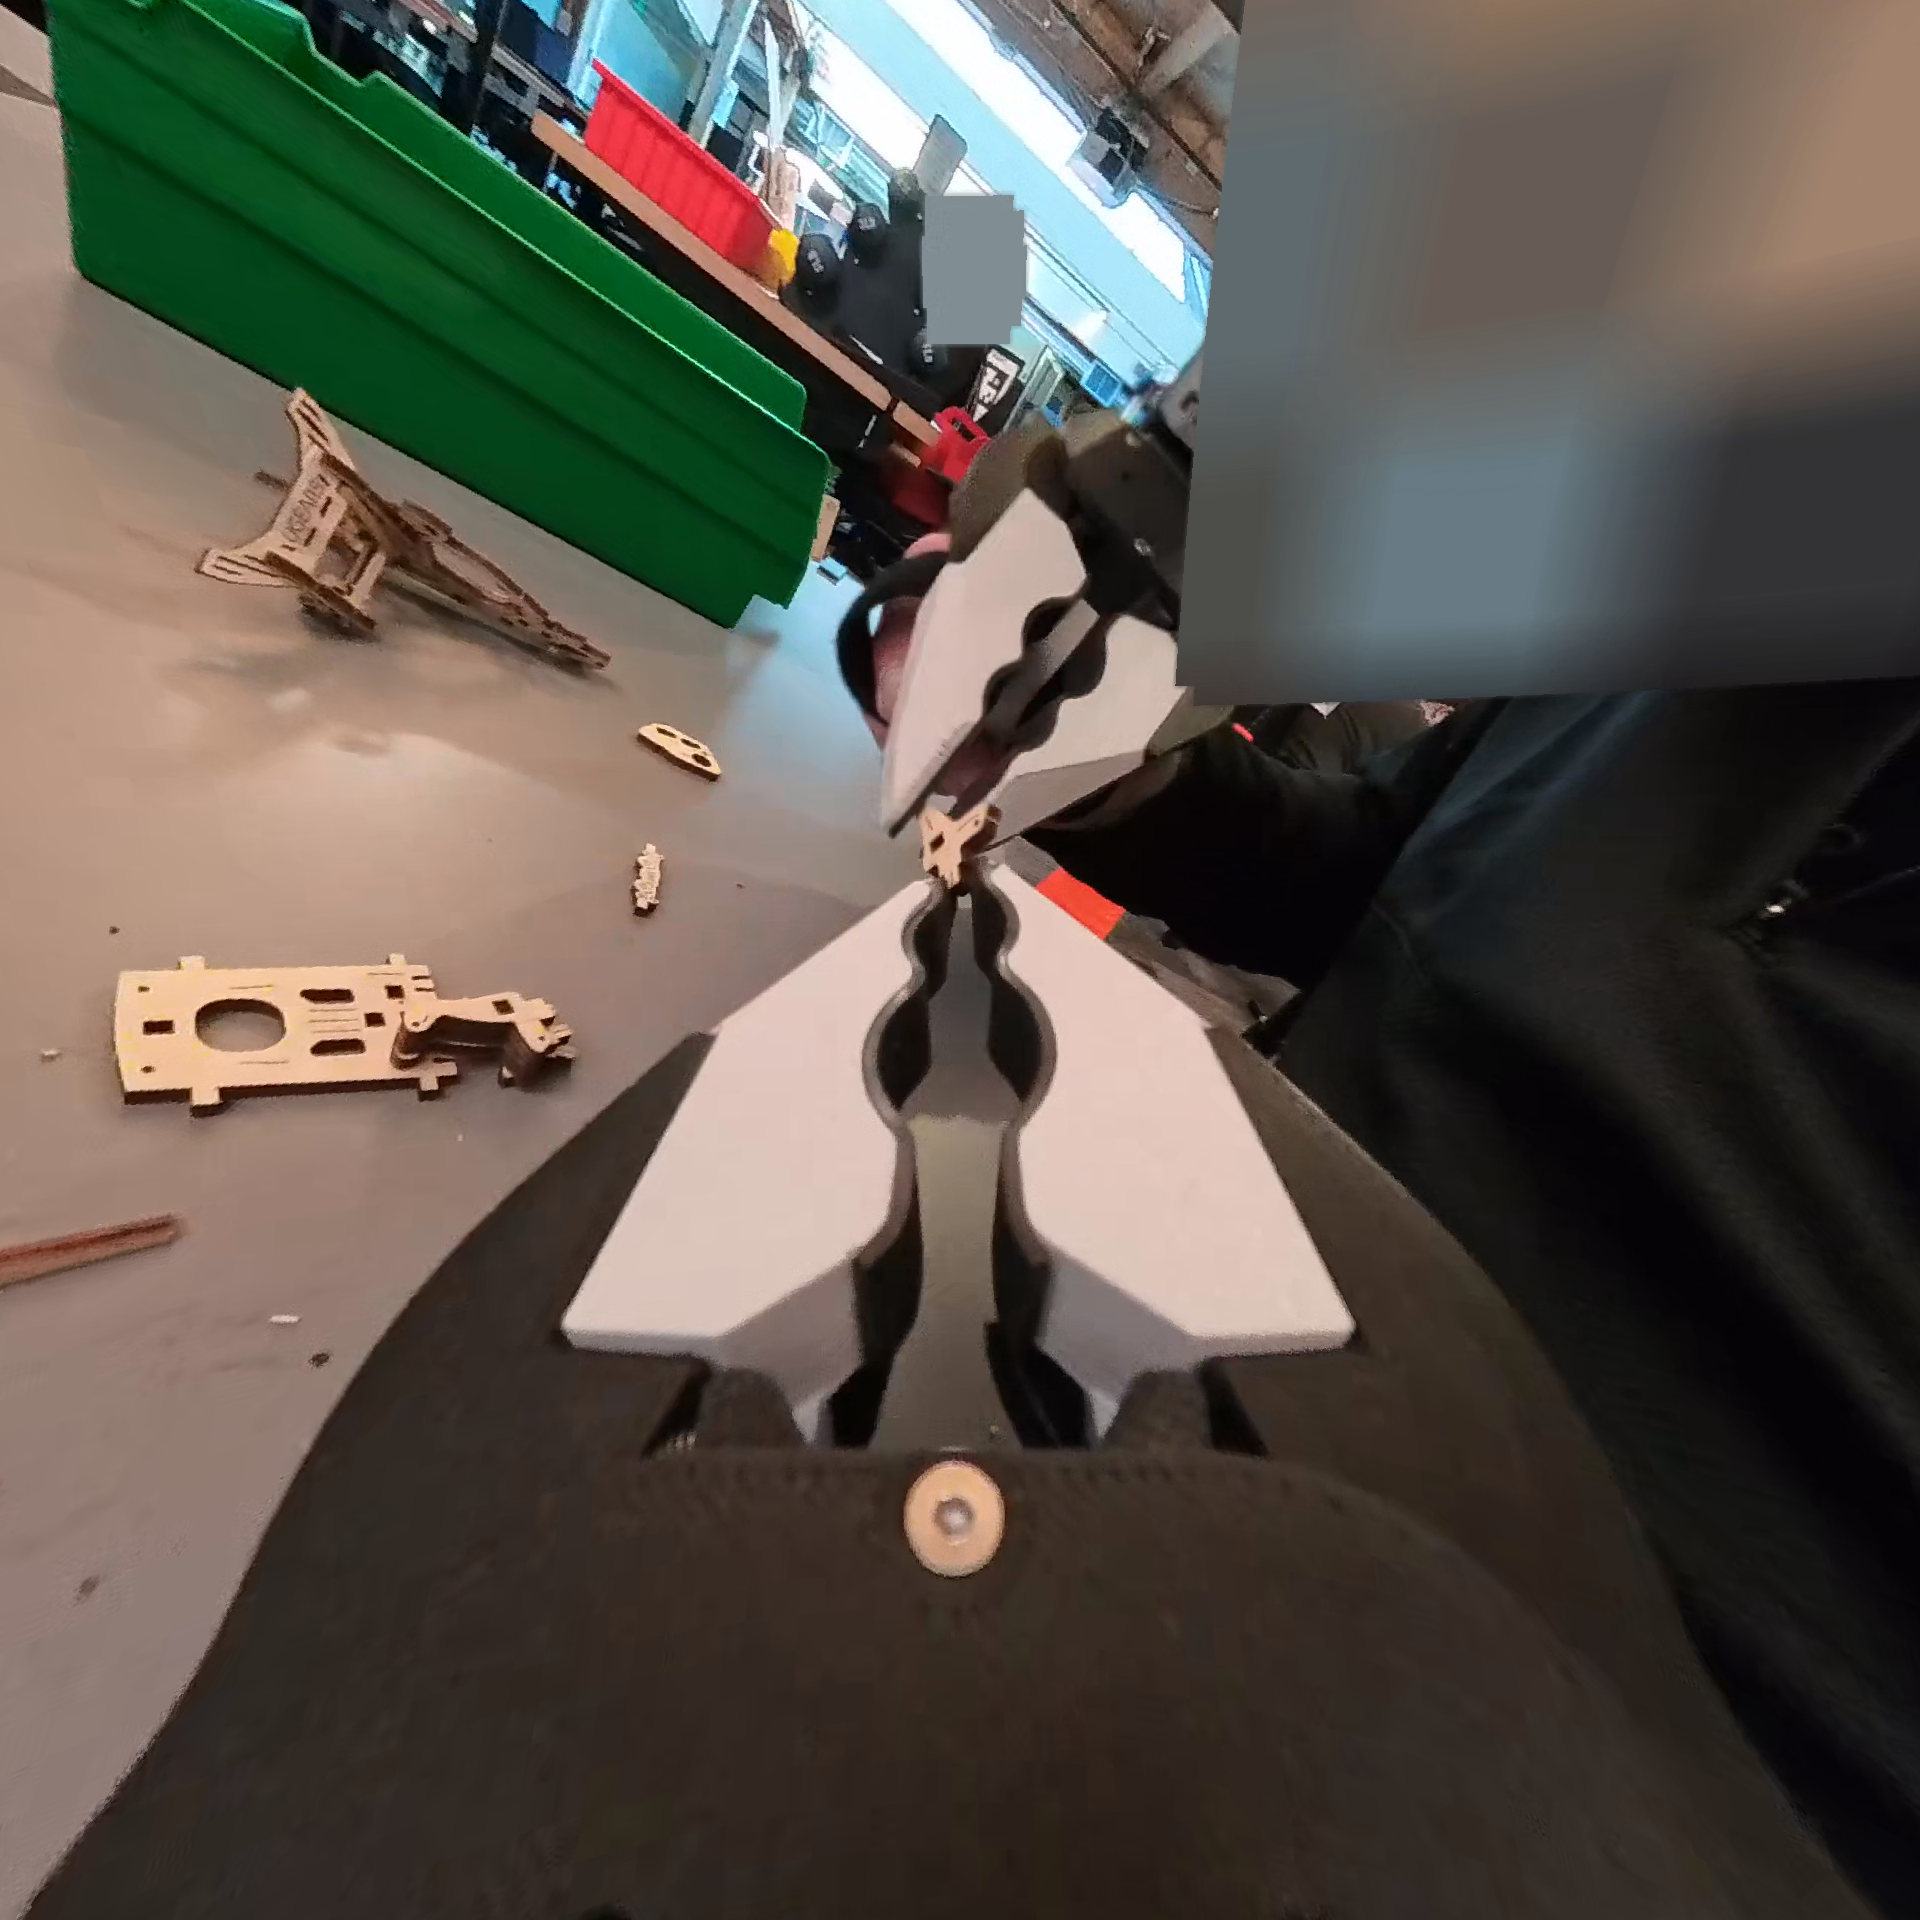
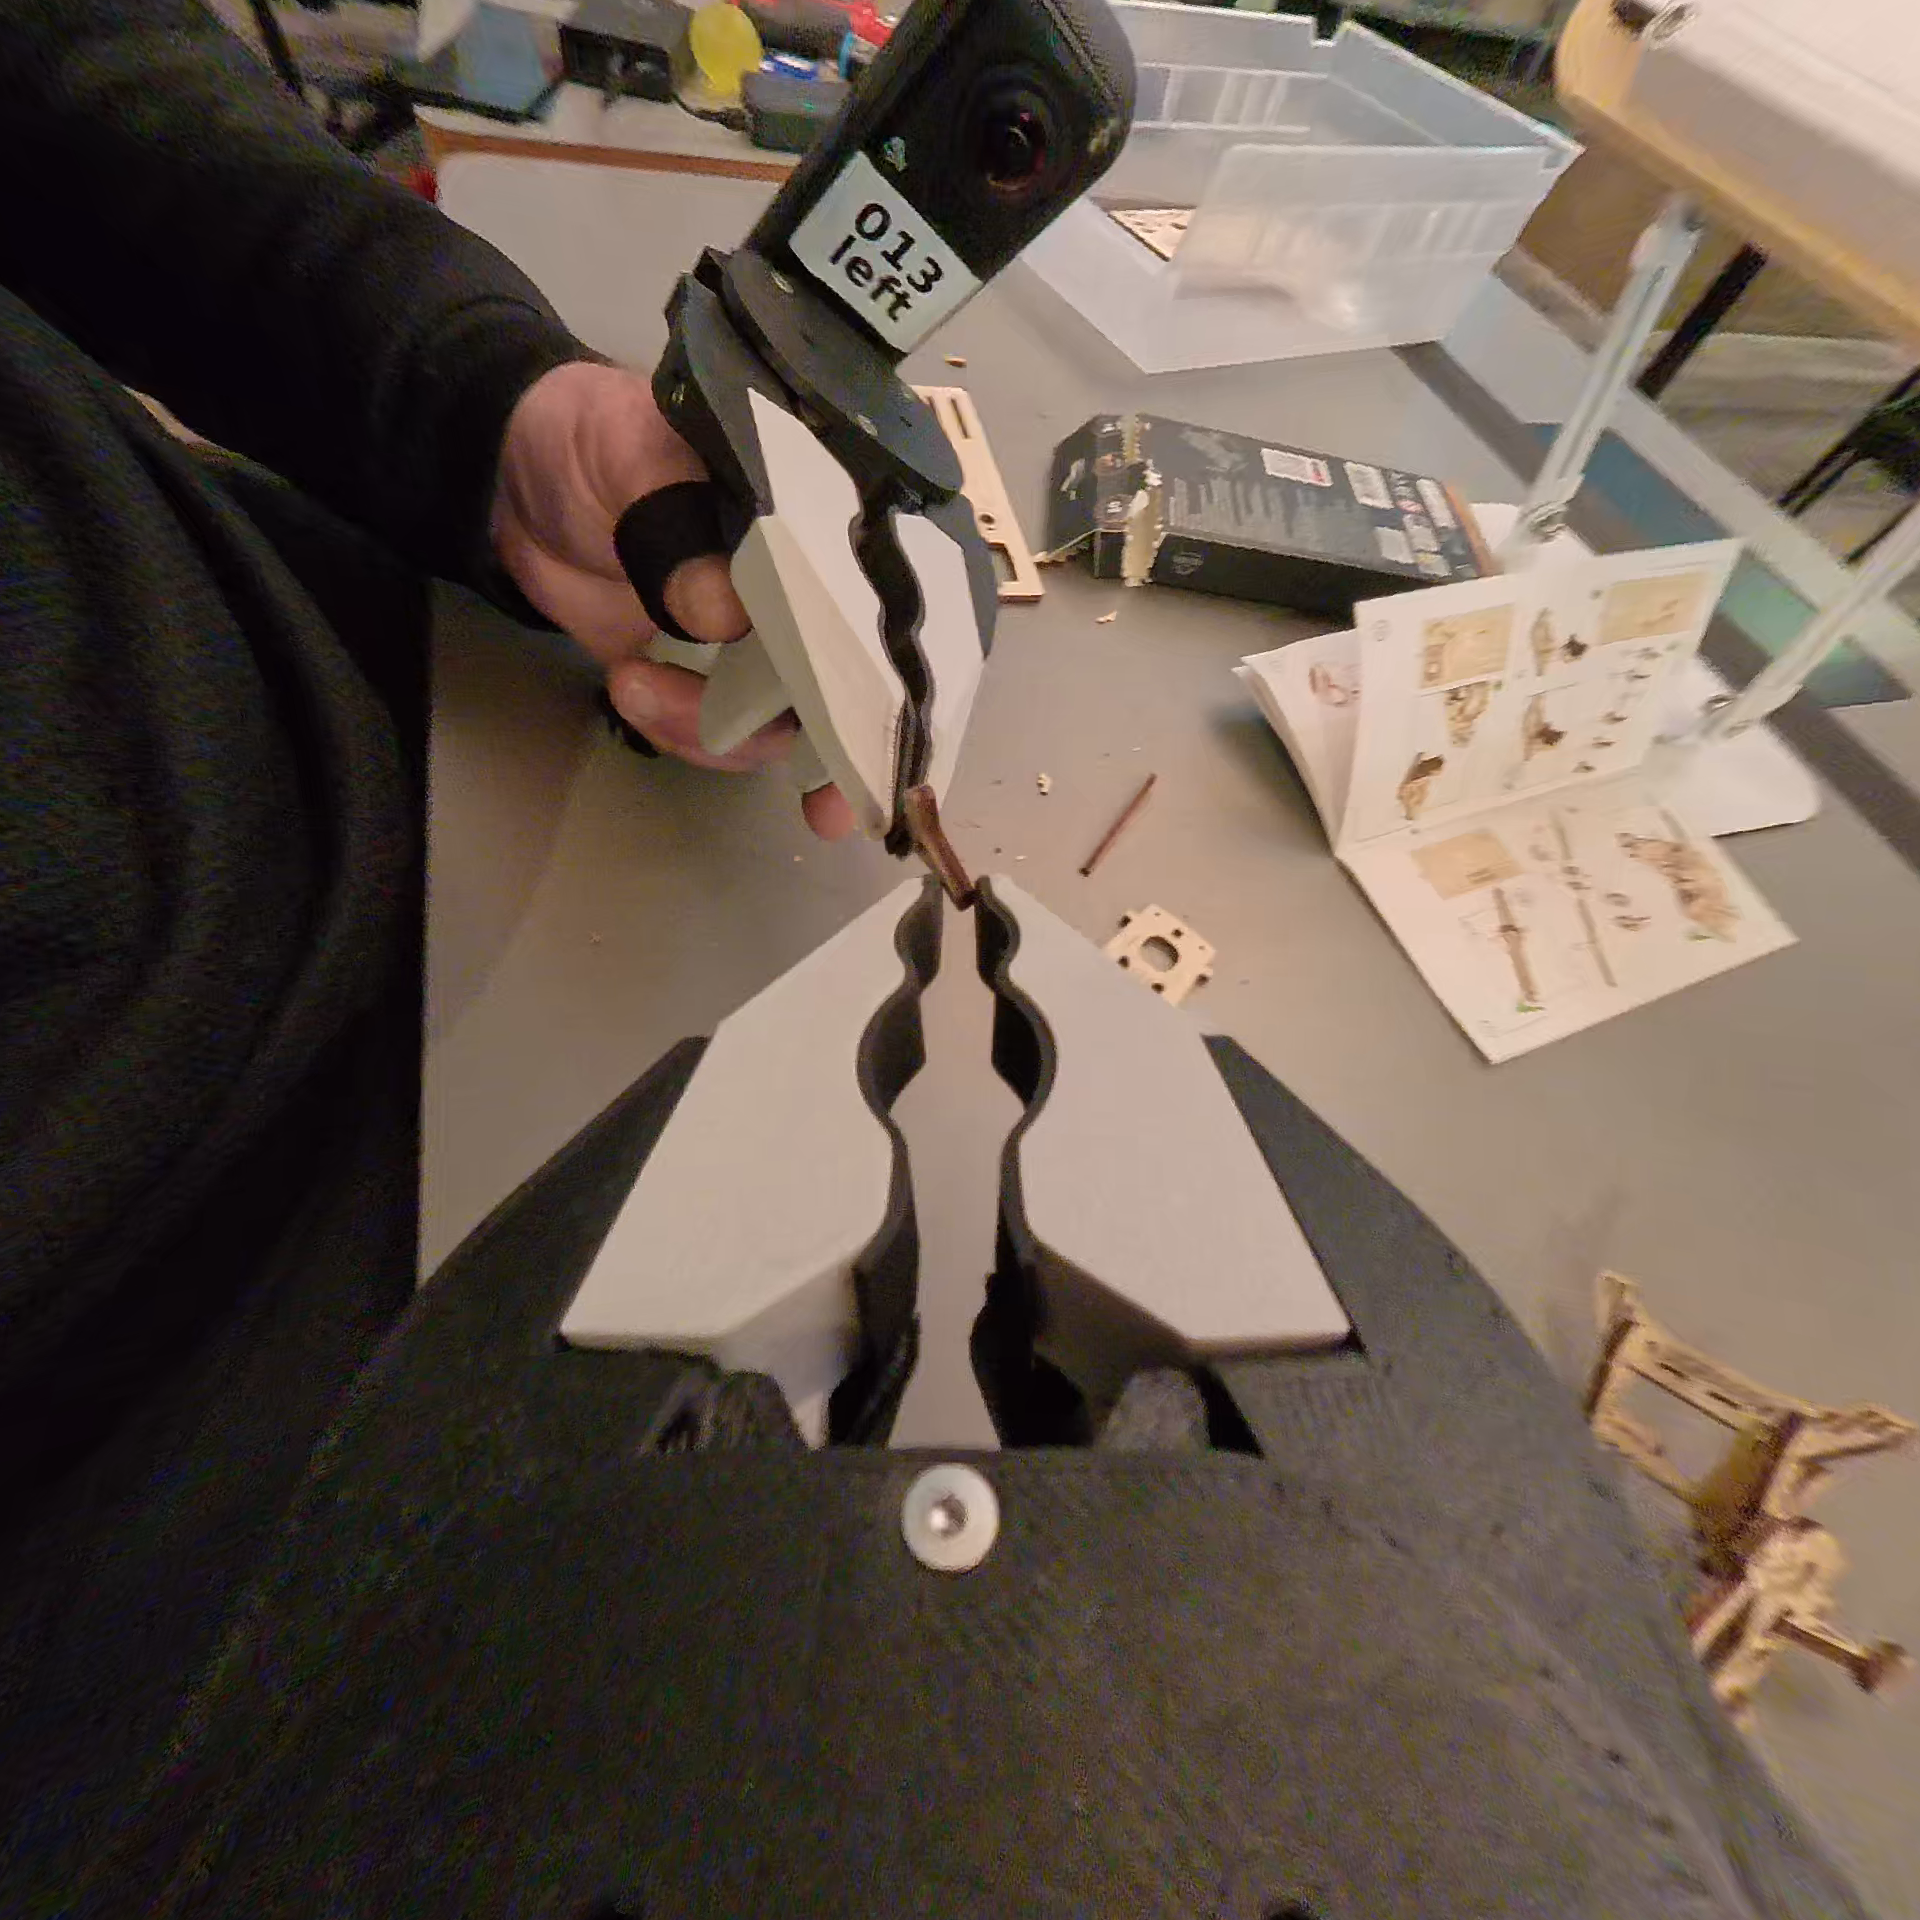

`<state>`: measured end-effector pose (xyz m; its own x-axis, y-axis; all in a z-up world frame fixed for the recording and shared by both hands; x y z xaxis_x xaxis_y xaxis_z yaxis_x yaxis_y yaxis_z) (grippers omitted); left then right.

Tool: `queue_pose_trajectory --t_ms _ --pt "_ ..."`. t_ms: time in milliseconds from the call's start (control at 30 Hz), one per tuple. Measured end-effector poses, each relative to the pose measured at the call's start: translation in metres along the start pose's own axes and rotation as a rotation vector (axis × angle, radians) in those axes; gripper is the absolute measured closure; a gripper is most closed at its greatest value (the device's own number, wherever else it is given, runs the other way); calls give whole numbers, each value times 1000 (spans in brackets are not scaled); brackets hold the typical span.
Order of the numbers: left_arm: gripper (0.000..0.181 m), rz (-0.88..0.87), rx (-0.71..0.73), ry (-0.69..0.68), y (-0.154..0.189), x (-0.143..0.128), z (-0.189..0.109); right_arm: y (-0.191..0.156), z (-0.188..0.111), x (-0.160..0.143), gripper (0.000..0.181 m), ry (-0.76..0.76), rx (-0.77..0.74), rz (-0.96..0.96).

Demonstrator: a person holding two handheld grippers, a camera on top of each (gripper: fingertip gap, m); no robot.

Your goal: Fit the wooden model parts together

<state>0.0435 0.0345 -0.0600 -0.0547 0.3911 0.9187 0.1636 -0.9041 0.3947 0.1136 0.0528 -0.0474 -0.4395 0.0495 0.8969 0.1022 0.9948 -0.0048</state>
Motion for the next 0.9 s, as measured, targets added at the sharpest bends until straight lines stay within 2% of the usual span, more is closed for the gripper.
queue_pose_trajectory --t_ms 200,333,433,633,733,833,900 --pt "179 -25 -16 7 -1 2 1 0 -4 -2 179 -8 144 146" --pt "167 65 98 -14 -11 5 -1 5 -3 -5 180 -35 250 301" --pt "157 279 209 -110 -14 6 -2 10 -1 -9 180 -79 339 427" --pt "157 827 305 -371 -8 7 4 17 1 -14 180 -187 555 611" --pt "154 964 288 -430 -3 7 9 18 2 -17 180 -259 608 626" --pt "153 1028 264 -476 -1 7 12 18 4 -19 180 -338 645 615" --pt "159 1062 242 -507 1 4 13 17 6 -19 180 -395 668 594"
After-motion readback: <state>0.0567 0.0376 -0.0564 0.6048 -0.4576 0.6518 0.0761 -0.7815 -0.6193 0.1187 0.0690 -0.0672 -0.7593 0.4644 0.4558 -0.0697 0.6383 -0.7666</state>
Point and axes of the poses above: each gripper's, where its closed fingertips meet, z out along the fingers, x out of its top, y = z × x across the jaws, the point moved 4 cm from there along -z, back along the fingers, and after that the axes turned 11 degrees about z, right-handed, at the moved point
